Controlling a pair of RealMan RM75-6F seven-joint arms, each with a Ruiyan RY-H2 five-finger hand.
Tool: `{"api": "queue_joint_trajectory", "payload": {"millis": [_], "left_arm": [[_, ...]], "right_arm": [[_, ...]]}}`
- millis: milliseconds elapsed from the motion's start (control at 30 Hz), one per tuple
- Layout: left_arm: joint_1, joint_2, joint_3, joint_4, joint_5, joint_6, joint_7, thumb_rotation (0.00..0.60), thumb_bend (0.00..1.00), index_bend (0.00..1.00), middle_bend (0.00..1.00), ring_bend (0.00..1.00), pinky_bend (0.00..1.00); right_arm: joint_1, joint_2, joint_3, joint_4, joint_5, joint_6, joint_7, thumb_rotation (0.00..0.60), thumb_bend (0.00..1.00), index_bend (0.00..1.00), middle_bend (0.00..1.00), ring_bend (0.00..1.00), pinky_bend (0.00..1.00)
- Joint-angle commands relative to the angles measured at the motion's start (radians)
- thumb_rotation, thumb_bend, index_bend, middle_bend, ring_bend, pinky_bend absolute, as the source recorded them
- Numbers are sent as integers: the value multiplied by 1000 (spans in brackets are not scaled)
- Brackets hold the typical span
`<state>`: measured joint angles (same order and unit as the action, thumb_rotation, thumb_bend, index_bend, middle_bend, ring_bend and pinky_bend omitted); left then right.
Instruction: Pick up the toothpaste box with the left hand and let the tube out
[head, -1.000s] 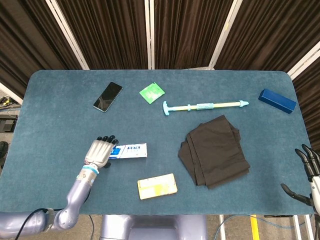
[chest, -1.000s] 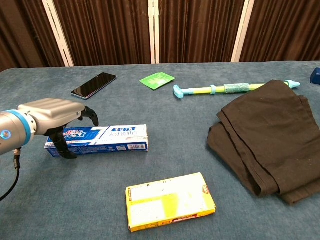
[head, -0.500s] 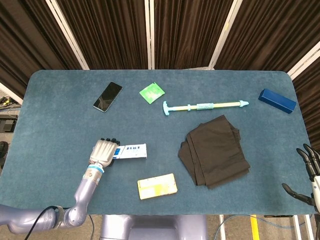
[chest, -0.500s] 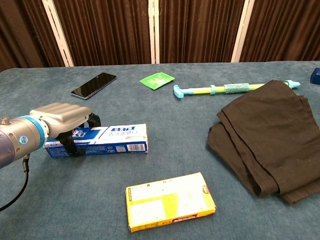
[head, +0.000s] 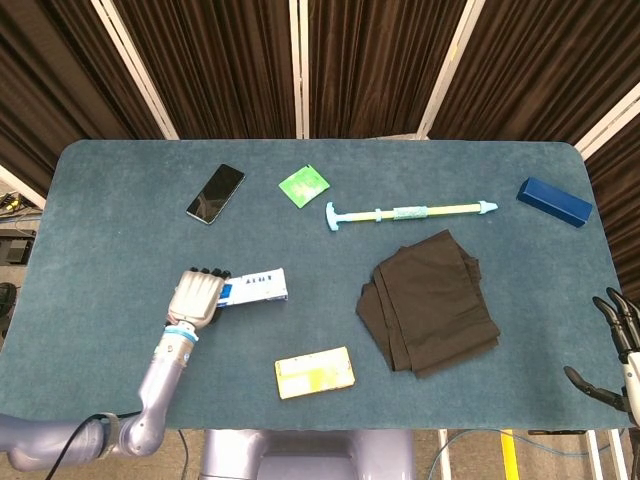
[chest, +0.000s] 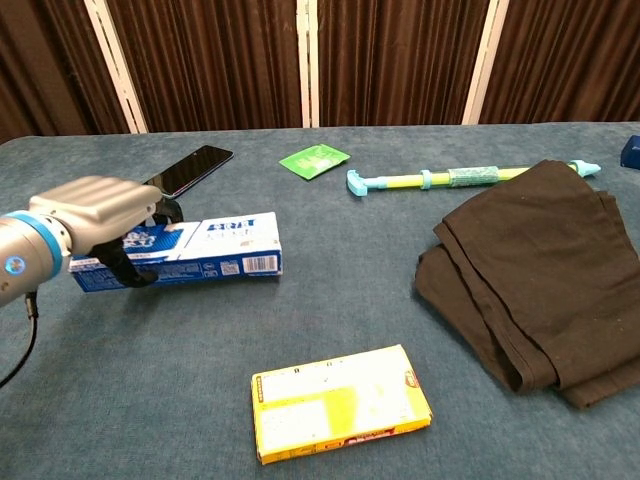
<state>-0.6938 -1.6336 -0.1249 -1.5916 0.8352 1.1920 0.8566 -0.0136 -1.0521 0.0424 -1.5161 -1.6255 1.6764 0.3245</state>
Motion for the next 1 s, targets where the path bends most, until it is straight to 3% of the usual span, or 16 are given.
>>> {"api": "queue_joint_trajectory", "payload": {"millis": [33, 467, 767, 1000], "left_arm": [[8, 53, 12, -27, 35, 0, -16, 600, 480, 539, 383, 389, 393], [4, 327, 62, -120, 184, -27, -11, 600, 481, 525, 358, 389, 373], [-17, 502, 99, -117, 336, -78, -36, 600, 480, 523, 348, 384, 369], [-15, 591, 113, -92, 471, -56, -64, 600, 480, 522, 344, 380, 366]], "right_arm": [[0, -2, -1, -1, -2, -1, -6, 600, 63, 89, 0, 0, 0], [-1, -7, -2, -7, -9, 3, -30, 600, 62, 89, 0, 0, 0], [-2, -7, -2, -9, -10, 4, -34, 600, 62, 89, 0, 0, 0], [0, -7, -1, -12, -11, 2, -41, 600, 62, 89, 0, 0, 0]]}}
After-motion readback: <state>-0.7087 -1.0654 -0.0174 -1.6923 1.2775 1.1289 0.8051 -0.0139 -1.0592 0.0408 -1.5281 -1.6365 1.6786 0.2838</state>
